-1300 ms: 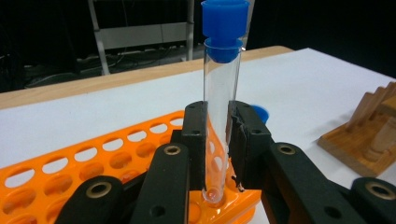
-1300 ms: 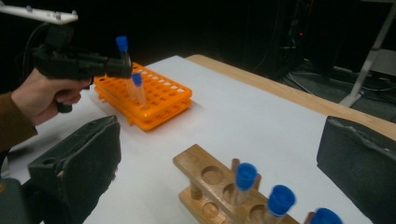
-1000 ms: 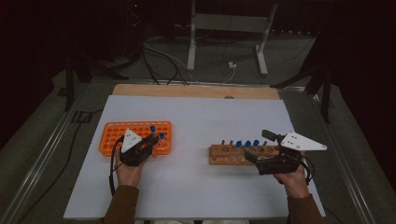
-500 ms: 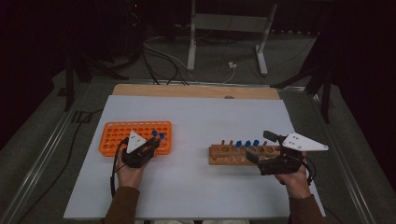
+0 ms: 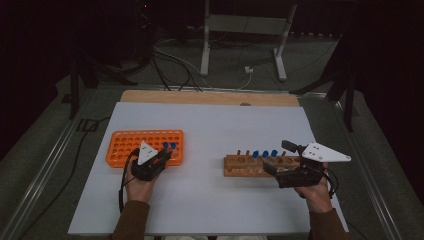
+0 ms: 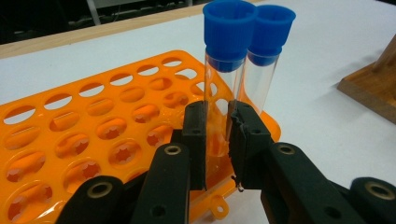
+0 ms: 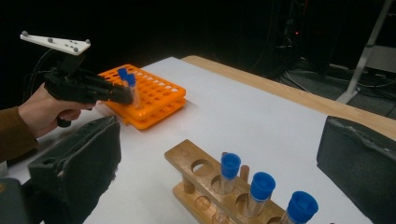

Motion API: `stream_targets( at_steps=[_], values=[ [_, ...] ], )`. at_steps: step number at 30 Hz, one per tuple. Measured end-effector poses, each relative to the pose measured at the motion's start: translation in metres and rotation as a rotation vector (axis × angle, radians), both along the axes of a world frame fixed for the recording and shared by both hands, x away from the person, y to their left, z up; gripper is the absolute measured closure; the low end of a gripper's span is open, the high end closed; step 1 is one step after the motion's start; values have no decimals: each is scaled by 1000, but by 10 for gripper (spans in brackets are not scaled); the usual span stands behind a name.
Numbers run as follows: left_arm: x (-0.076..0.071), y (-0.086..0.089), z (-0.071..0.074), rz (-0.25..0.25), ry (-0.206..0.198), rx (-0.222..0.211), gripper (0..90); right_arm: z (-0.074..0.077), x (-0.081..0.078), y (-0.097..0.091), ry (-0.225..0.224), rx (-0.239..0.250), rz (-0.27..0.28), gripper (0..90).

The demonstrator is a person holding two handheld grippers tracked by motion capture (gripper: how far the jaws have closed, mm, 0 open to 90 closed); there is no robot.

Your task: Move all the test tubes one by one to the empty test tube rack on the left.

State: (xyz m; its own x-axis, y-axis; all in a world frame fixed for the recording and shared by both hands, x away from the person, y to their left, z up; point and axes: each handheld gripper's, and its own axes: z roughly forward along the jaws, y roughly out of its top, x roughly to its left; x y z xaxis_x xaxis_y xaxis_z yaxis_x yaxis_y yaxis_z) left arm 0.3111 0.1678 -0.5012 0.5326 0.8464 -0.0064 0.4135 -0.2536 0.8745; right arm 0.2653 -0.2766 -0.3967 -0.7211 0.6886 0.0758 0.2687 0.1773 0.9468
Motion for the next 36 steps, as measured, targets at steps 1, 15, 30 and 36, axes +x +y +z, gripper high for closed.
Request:
stream_targets(
  at_steps=[1,15,30,36],
  values=[
    [0,0,0,0,0,1,787,0,0,0,0,-1,1,0],
    [1,-1,-2,-1,7,10,786,-1,1,1,4,-3,2,0],
    [0,1,0,2,25,-10,696,-1,1,-2,-1,8,-7,0],
    [-3,6,5,-7,10,-57,596,-1,1,-3,-4,6,-12,0]
  ],
)
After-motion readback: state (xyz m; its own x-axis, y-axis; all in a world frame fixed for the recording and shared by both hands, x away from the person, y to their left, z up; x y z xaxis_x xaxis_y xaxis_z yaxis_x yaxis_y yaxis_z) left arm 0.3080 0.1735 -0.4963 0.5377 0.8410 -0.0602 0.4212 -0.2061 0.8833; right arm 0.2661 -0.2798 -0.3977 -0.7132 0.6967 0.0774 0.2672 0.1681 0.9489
